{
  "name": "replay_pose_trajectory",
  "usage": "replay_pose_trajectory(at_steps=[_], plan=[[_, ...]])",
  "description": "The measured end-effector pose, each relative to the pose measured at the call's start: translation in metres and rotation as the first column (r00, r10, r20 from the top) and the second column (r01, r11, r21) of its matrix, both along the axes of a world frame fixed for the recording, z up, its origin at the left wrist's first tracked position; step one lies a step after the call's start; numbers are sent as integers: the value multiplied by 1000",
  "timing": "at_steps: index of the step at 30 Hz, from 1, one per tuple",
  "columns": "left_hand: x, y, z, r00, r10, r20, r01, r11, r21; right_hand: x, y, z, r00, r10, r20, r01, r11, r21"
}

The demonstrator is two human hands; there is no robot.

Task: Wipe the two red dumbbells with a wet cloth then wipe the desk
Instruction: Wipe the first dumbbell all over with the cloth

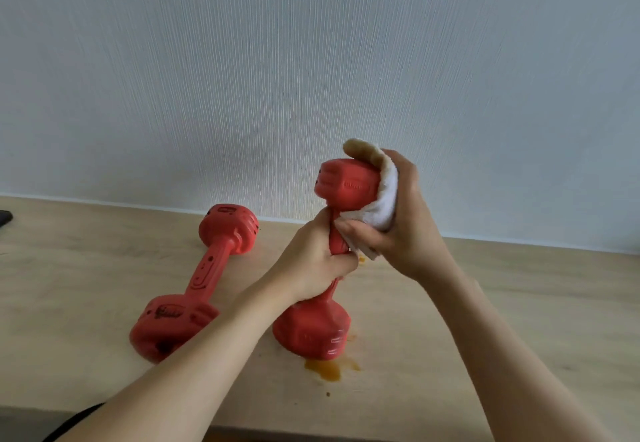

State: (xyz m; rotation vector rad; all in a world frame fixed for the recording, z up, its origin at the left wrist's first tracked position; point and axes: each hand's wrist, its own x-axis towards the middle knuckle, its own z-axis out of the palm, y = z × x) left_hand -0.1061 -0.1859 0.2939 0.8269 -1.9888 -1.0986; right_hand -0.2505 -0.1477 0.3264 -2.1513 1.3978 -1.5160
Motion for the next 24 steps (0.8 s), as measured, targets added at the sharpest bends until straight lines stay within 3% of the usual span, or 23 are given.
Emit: replay_pose_trajectory(at_steps=[4, 9, 13, 17, 21, 24], plan=[[1, 2, 3, 995, -100, -11, 100, 994, 51, -20, 2, -9, 982, 134, 131, -151, 980, 131], [5, -4, 10, 982, -190, 23, 184, 969, 164, -9, 2, -10, 976, 72, 206, -95, 990, 107], [5, 1, 9, 966, 79, 245, -58, 994, -93, -4, 6, -5, 976, 7, 219, -35, 992, 124], [-3, 14, 4, 896, 363, 256, -284, 912, -296, 11, 11, 2, 989, -124, 81, 117, 989, 87], [-3, 5, 2, 919, 340, 202, -283, 922, -265, 30, 6, 5, 963, -264, -48, 265, 964, 10], [-2, 1, -5, 957, 245, 156, -213, 957, -194, 15, 4, 4, 990, -144, 2, 143, 989, 34]])
